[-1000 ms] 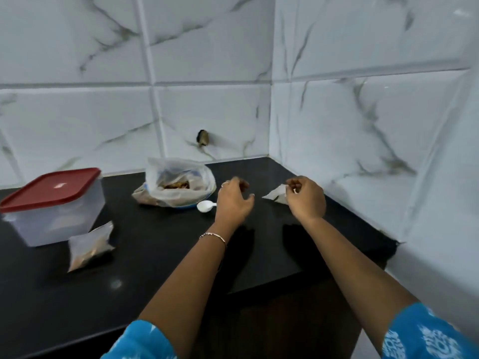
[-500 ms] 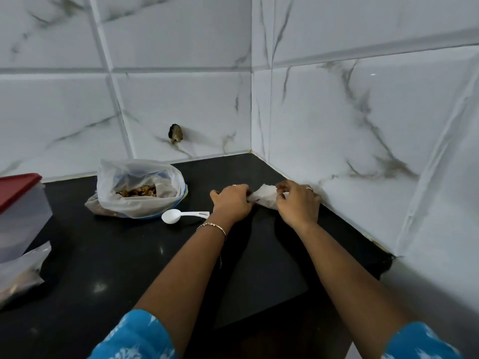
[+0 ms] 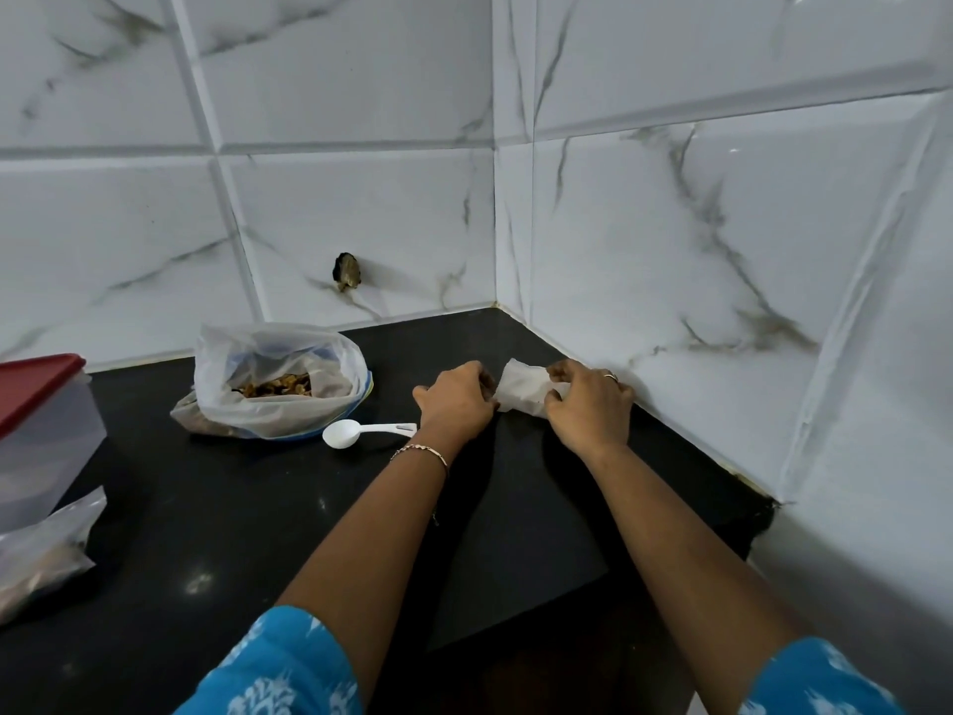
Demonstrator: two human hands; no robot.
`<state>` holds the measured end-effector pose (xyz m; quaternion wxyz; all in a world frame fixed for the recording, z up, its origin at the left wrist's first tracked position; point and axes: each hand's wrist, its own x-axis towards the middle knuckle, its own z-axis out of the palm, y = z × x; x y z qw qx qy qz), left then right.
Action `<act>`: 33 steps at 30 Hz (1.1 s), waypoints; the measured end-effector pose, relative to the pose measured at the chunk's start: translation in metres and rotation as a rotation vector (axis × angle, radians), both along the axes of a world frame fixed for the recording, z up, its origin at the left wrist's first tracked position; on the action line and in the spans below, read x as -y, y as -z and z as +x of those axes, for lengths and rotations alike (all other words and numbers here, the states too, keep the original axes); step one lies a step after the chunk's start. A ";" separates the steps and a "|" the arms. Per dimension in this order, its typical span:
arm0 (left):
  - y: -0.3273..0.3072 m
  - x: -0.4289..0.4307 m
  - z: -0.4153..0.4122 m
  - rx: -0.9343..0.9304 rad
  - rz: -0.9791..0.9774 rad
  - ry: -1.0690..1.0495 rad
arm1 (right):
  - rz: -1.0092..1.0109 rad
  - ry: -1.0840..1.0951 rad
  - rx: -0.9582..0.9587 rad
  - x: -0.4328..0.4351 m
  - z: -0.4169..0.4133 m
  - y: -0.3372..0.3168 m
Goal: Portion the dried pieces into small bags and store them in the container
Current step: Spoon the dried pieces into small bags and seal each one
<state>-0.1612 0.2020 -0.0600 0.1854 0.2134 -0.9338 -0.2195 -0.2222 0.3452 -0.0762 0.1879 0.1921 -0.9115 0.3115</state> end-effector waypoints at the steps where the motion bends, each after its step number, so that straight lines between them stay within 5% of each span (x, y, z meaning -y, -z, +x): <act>1: 0.000 0.000 0.000 -0.003 0.020 -0.006 | 0.003 0.006 -0.003 0.000 0.000 0.000; 7: -0.003 0.008 0.007 -0.187 0.212 -0.033 | -0.034 0.011 -0.077 0.000 0.001 0.000; 11: -0.013 0.015 0.030 -0.350 0.258 0.042 | -0.242 -0.031 -0.205 0.007 0.011 -0.009; 18: -0.033 0.031 0.086 -0.483 0.240 0.057 | -0.829 -0.362 0.355 0.046 0.059 -0.057; 27: -0.037 0.081 0.169 -0.572 0.195 -0.094 | -0.934 -0.601 0.353 0.126 0.125 -0.057; 33: -0.048 0.104 0.186 -0.768 0.512 -0.187 | -0.827 -0.732 0.139 0.181 0.172 -0.052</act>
